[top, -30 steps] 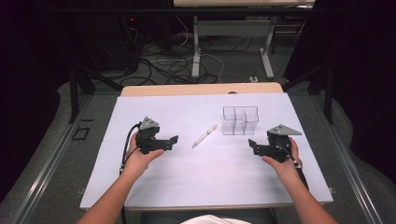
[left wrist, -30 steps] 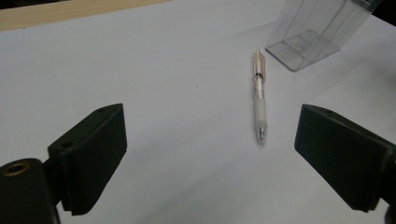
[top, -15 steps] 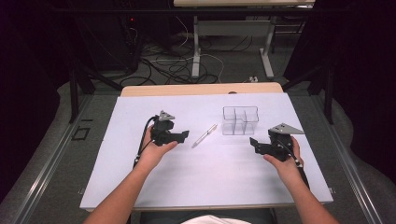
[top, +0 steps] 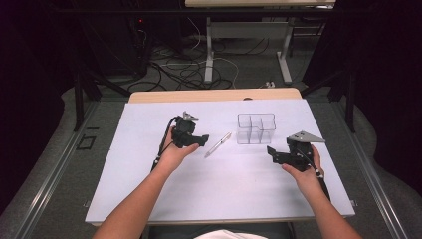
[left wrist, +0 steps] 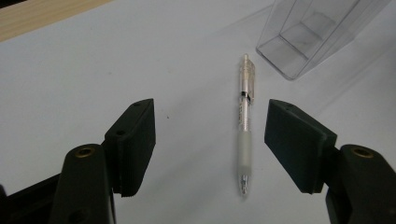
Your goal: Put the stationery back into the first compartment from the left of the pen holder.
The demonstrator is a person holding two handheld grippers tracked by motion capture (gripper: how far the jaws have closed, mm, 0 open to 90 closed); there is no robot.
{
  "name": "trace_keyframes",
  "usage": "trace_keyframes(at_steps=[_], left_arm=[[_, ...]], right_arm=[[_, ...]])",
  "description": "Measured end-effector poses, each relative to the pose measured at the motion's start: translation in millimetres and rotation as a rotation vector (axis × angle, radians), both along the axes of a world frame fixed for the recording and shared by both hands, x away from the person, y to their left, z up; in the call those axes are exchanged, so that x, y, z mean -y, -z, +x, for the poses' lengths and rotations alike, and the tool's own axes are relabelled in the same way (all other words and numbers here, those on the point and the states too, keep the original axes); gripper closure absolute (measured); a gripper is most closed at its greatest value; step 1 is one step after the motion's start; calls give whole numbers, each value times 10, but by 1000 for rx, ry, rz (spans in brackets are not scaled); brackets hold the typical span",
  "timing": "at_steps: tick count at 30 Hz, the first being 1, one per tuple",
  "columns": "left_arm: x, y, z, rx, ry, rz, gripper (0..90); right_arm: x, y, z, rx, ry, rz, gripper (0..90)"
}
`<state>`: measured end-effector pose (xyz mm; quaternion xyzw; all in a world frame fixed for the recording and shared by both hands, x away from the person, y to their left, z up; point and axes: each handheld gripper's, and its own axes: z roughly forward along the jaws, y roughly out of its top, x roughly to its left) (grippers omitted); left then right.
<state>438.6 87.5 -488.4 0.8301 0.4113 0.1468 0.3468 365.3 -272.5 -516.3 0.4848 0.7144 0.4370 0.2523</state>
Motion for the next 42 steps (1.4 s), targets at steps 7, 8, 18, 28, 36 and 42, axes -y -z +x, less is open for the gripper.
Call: trace_keyframes(at_steps=[7,8,18,28,36,42], left_arm=[[144,-8,67,-65,15,18,421],[163,-2,79,-70,20,29,435],[355,117,158,-142,76,82,543],[454,248,209,-178,101,148,628],[555,280,218,-204,132,174,678],[610,302,250,-211,143,193,700]], right_arm=[[13,-6,-10,3,-4,5,152],[13,-6,-11,-1,-3,9,152],[6,13,7,-2,-14,-1,146],[-5,28,11,-6,-15,-4,131],[-9,41,16,-12,-15,-3,135],[-15,44,16,-14,-15,-1,141]])
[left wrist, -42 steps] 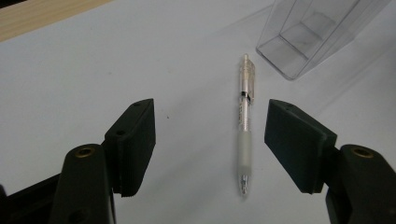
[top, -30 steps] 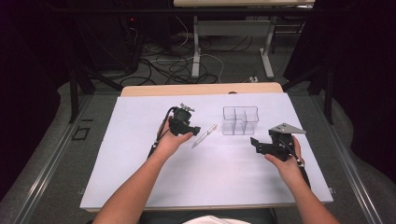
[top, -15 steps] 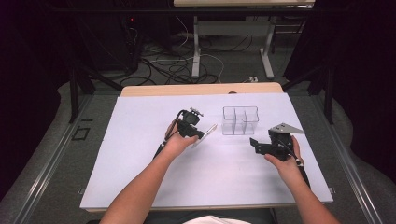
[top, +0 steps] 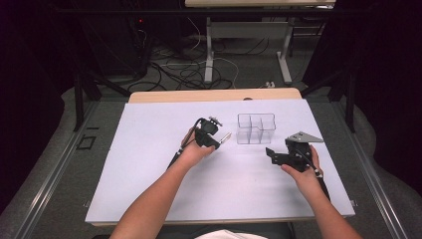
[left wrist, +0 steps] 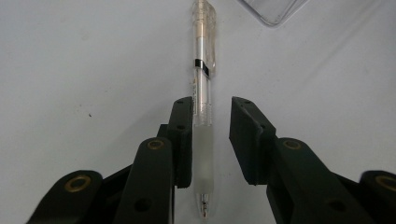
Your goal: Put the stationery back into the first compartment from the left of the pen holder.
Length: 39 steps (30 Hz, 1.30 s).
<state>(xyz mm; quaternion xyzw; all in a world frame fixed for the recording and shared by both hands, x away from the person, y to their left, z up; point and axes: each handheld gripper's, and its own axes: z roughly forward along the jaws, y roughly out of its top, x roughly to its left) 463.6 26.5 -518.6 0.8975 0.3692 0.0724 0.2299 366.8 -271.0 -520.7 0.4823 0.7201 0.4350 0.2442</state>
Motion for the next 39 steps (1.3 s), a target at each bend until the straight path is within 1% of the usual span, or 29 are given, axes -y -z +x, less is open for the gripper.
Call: trace_keyframes(at_steps=[2,5,6,8,9,10,12,14,19,24,28,29,32,36,39], left_arm=[[11,15,16,-11,2,6,708],[20,37,41,-20,-4,13,719],[25,47,43,-29,-10,11,720],[28,70,57,-30,-12,13,724],[27,77,63,-38,-7,18,726],[38,89,58,-41,-17,13,729],[48,101,60,-44,-17,21,729],[52,106,72,-42,-7,35,735],[69,130,74,-44,-11,55,756],[66,142,75,-40,-11,59,786],[73,142,67,-39,-13,62,789],[73,141,68,-32,-6,67,789],[80,141,61,-29,-7,70,791],[84,141,55,-32,-21,69,793],[76,135,62,-44,-24,64,794]], right_arm=[[5,-3,0,-1,-5,2,142],[8,-2,-1,-4,-3,3,145],[9,-1,0,-4,-2,4,145],[12,0,2,-3,-4,3,146],[12,0,2,-4,-4,2,147],[9,-1,0,-6,-4,3,147],[9,1,2,-7,-6,5,147],[7,5,4,-9,-3,4,148],[8,2,2,-6,-8,2,148],[11,4,3,-7,-5,1,148],[12,4,3,-8,-7,5,148],[10,5,3,-9,-5,4,148],[10,6,5,-9,-7,4,148],[13,4,4,-6,-9,1,148],[13,5,3,-6,-11,0,148]])
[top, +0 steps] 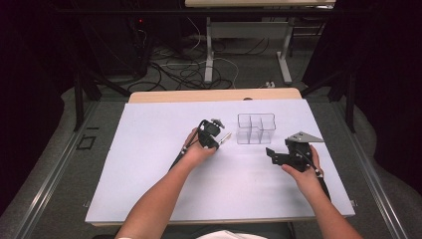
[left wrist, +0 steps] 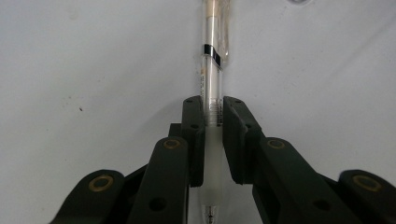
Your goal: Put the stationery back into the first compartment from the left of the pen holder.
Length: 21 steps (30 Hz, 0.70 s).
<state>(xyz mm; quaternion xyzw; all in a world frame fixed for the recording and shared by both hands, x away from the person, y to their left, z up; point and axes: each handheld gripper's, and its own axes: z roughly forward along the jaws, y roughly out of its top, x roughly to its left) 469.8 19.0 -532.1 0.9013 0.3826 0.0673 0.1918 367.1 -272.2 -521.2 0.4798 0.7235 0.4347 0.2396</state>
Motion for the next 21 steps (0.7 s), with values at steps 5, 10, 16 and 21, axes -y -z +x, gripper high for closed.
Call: trace_keyframes(at_steps=[5,10,16,21], left_arm=[[-17,-6,-7,-17,-4,-8,794],[-68,-58,-13,-24,-11,-30,795],[-144,-151,-41,-43,-15,-73,794],[-188,-241,-99,-55,-11,-105,794]], right_arm=[[-16,-4,-3,2,-12,-30,150],[-44,-11,-16,11,-39,-77,149],[-83,-22,-30,28,-66,-119,128],[-139,-51,-52,48,-98,-145,95]])
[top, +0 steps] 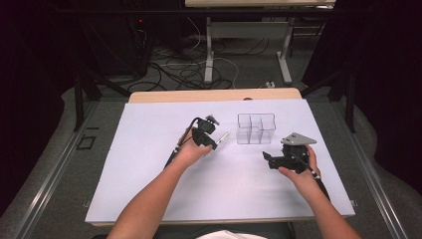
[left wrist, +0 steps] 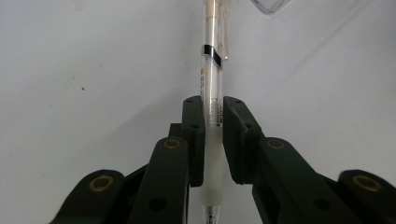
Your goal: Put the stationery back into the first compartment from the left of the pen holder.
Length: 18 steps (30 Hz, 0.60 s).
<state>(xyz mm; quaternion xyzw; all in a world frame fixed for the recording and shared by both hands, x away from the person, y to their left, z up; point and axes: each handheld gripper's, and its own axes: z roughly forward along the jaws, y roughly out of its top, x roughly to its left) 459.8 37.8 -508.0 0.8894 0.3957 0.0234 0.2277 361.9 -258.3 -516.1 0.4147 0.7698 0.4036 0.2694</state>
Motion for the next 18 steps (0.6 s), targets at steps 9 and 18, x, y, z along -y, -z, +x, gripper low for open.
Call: trace_keyframes(at_steps=[9,18], left_arm=[[-104,-170,-193,-24,27,-75,794],[-202,-306,-427,-45,63,-108,794]], right_arm=[[-136,-9,-47,12,-74,-75,0],[-244,-7,-76,-1,-125,-140,0]])
